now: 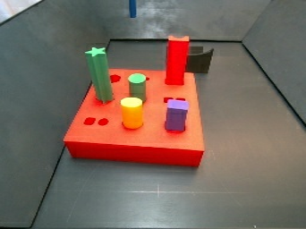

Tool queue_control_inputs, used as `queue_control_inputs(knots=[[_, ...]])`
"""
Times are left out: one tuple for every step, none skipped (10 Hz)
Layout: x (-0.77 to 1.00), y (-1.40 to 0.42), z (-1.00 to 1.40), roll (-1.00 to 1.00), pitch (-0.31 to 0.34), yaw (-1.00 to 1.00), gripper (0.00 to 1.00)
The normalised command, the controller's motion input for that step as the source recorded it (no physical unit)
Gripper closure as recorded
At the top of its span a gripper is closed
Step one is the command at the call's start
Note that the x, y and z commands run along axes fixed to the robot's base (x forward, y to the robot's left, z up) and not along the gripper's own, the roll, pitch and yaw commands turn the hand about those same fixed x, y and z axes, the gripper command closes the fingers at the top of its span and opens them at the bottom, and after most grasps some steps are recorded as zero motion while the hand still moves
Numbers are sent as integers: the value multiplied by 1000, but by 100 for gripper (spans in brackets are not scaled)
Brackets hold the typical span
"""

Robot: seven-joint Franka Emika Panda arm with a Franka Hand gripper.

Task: Pick up the square-circle object. Move up. Rotate the square-circle object. Move to above the board. Insert the square-circle object.
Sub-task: Rotate the square-circle object.

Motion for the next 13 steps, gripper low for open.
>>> queue_control_inputs(knots=[[8,1,-1000,-34,81,-91,100],[19,2,-1000,-27,22,-59,100],[17,2,-1000,-23,-2,-50,100],[13,3,-1000,-16,-39,-40,100],[13,3,-1000,-13,-52,-36,100],[16,5,-1000,-12,-53,-34,100],[21,7,-1000,-10,-50,-31,100],[21,8,-1000,-9,-45,-30,100],[24,10,-1000,-7,-48,-29,100],[27,13,-1000,-5,-50,-28,100],[22,15,-930,-2,-51,-28,100],[21,16,-777,0,-53,-27,100],[21,16,-626,1,-54,-27,100]])
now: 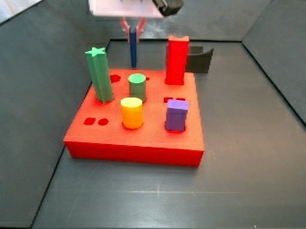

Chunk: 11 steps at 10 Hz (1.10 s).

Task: Pick up the square-circle object. Move up. Rotate the square-circle object. Move to above the board. Insert the square-circle object.
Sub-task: Rotate the square-circle object.

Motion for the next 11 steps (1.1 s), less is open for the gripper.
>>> queue_control_inputs(knots=[[22,16,-430,3,-48,-27,100],[25,16,-286,5,-43,-26,100],[16,18,-251,4,-32,-25,100],[4,15,-254,3,-26,-26,100],[5,15,-254,3,-27,-26,100],[7,16,-252,4,-27,-25,100],[0,0,0,4,-28,-25,0],[0,0,1000,4,-32,-24,0],[-11,-1,1000,2,-21,-24,0],[-37,-3,970,-2,10,-23,0],[-30,-3,777,-6,29,-22,0]])
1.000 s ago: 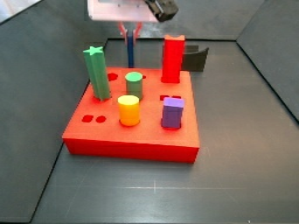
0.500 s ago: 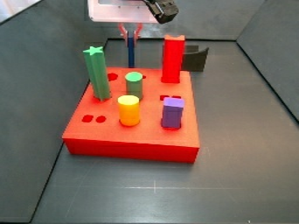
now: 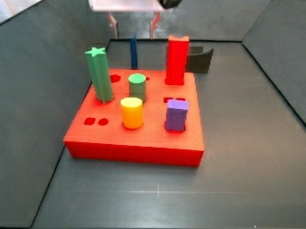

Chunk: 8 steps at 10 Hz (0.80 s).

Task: Pick up the square-circle object. Move up. Rotate the square-circle object. Move to above the board. Insert the square-circle object.
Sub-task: Rotate the square-circle object.

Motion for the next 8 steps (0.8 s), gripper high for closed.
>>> queue_control_inputs(knots=[[-22,-3,612,-9,37,-22,0],[-13,-3,437,-12,41,-21,0],[-6,-3,195,-16,47,-21,0],[0,0,0,-3,7,-1000,0],[7,3,-17,-4,6,-1000,0],[12,12,-2,-4,5,-1000,0],[12,10,-1,-4,6,-1000,0],[12,10,-2,-4,6,-1000,0]])
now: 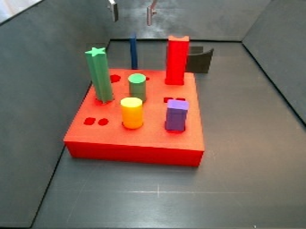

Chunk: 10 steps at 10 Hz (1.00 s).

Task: Pick up the square-circle object. Move up. Rotate the square-circle object. Move to above the board. Insert the square-circle object.
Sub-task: Rotate the square-circle object.

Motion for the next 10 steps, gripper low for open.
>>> queue_control_inputs(knots=[[12,10,-2,-5,6,-1000,0],[11,10,-2,-5,6,-1000,0],[11,10,-2,-5,7,-1000,0],[11,10,-2,-6,7,-1000,0],[11,9,-2,-6,8,-1000,0],[11,9,-2,-6,9,-1000,0],[11,9,-2,-7,9,-1000,0],[11,9,-2,-8,10,-1000,0],[11,10,-2,-8,11,-1000,0],[11,9,-2,-9,12,-1000,0]])
